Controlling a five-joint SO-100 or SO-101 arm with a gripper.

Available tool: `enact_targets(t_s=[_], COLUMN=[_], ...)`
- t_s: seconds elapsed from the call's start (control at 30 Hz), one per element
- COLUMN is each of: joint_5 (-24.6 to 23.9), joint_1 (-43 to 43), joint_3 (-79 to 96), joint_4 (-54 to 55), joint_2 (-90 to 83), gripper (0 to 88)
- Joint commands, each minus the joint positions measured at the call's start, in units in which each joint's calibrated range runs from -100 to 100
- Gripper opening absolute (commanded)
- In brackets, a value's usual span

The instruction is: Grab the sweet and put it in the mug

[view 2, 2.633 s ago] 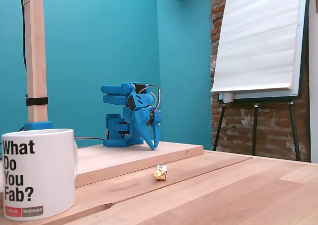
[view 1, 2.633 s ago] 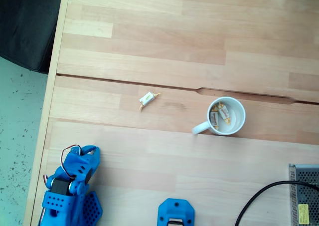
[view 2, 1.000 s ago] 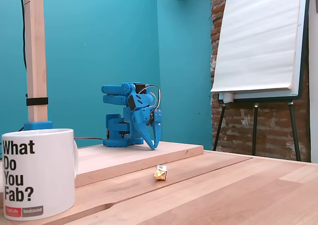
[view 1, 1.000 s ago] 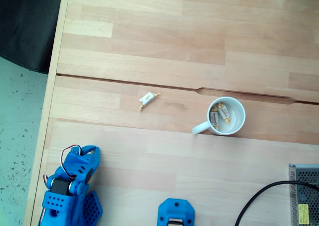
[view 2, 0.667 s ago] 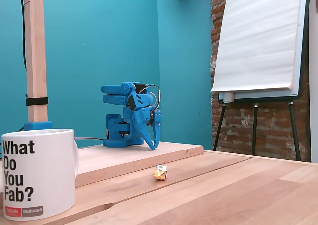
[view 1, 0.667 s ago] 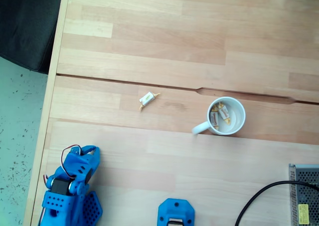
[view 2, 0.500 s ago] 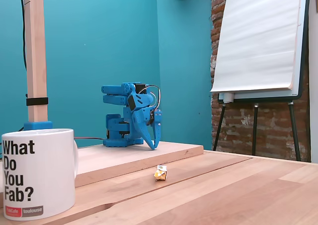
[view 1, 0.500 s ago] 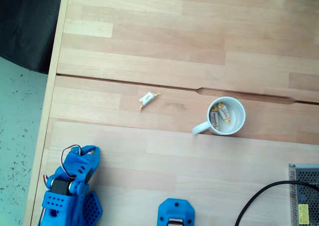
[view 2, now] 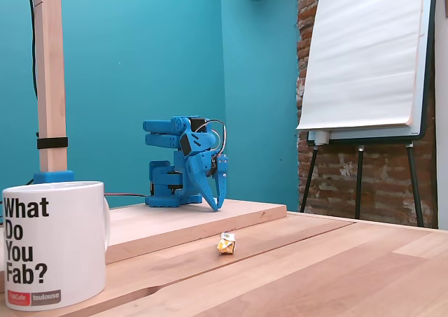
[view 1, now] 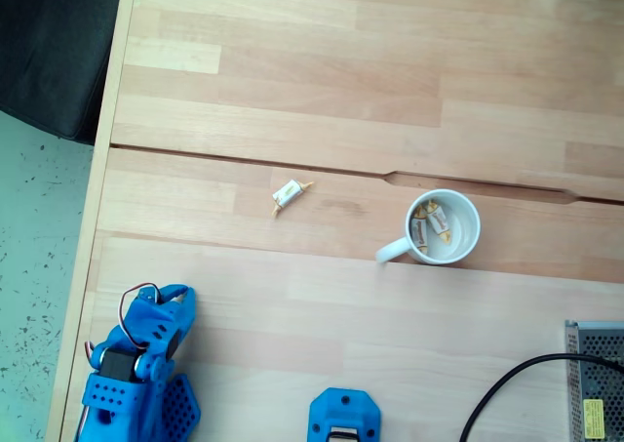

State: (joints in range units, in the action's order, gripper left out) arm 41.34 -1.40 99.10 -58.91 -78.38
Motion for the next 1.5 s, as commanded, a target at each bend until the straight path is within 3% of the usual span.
enact_targets(t_s=[0.0, 0.9, 1.47], joint_5=[-0.10, -0.10, -0.83], joint_1=[0.53, 0.31, -0.48], joint_3=[0.90, 0.45, -25.95], joint_4=[-0.20, -1.09, -1.25], joint_2=[-0.53, 2.22, 50.41], gripper=[0.0, 0.0, 0.0])
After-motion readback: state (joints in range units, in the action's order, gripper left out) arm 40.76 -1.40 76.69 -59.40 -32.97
